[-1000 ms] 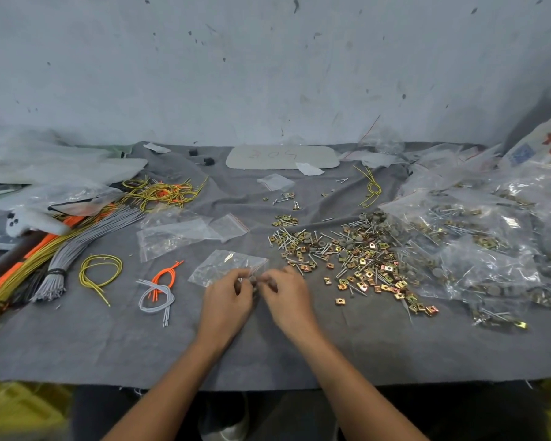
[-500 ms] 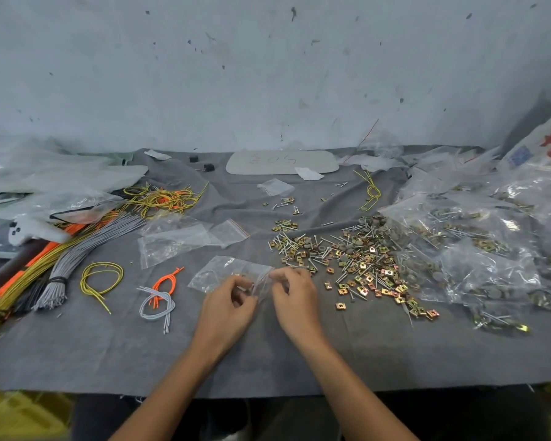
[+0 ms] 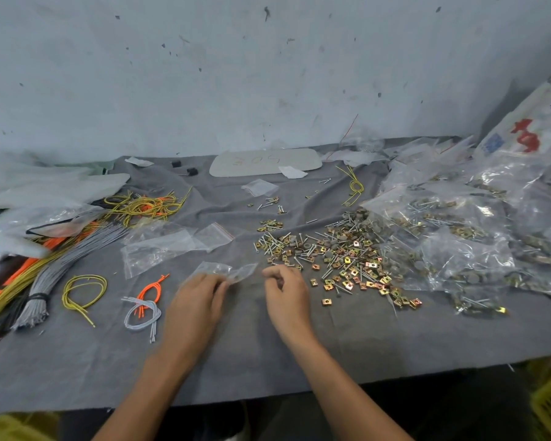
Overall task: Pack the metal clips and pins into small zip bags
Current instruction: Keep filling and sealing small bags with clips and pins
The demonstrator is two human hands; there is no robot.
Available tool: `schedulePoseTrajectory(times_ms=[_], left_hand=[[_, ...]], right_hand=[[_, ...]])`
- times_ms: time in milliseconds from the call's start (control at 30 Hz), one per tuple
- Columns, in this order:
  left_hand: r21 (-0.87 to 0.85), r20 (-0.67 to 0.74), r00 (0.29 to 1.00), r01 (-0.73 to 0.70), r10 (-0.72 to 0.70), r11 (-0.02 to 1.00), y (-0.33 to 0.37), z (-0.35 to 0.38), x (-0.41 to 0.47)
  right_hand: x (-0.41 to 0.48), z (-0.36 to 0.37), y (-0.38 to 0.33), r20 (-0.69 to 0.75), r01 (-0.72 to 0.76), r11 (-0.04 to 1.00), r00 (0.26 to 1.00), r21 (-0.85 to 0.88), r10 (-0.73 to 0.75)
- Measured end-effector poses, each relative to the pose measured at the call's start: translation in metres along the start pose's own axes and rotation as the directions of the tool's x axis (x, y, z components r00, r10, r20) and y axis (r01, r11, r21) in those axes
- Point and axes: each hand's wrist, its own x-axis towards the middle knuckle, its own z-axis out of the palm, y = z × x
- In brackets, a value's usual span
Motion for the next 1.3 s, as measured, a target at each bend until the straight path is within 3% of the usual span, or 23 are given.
schedulePoseTrajectory(times_ms=[133,233,367,467,533,600,700,1000,1300], left_hand=[[-0.041,-0.195,0.98,0.024,-0.032,0.999,0.004,-0.031,0.018],[-0.101,-0.258,0.965,0.016,-0.042,0.995,0.007,-0.057,0.026],[-0.245,-0.232,0.971,0.002,-0.06,0.97,0.015,-0.084,0.023],[-0.282,-0.16,0.986,0.006,-0.054,0.959,0.023,-0.098,0.014],[-0.321,-0.1,0.994,-0.002,-0.032,0.947,0.031,-0.102,0.008],[-0.356,-0.064,0.998,-0.028,0.006,0.934,0.04,-0.104,0.003],[-0.396,-0.034,0.998,-0.064,0.055,0.916,0.055,-0.104,-0.008],[-0.496,-0.083,0.993,-0.118,0.088,0.86,0.074,-0.096,-0.043],[-0.56,-0.097,0.992,-0.122,0.081,0.82,0.082,-0.096,-0.053]], right_hand=[[-0.001,-0.001,0.001,-0.021,-0.02,0.999,1.0,0.05,0.021],[0.0,-0.001,0.002,-0.032,-0.052,0.994,0.998,0.097,0.056],[0.002,-0.014,-0.013,-0.074,-0.088,0.948,0.991,0.305,0.116],[-0.001,-0.037,-0.044,-0.046,0.013,0.897,0.999,0.443,0.008],[-0.008,-0.053,-0.07,0.065,0.186,0.944,0.975,0.272,-0.211],[-0.016,-0.066,-0.095,0.245,0.389,0.921,0.89,0.036,-0.385],[-0.03,-0.079,-0.118,0.358,0.527,0.847,0.806,-0.072,-0.471],[-0.063,-0.101,-0.127,0.28,0.643,0.71,0.765,-0.287,-0.58],[-0.075,-0.102,-0.135,0.224,0.645,0.694,0.763,-0.32,-0.606]])
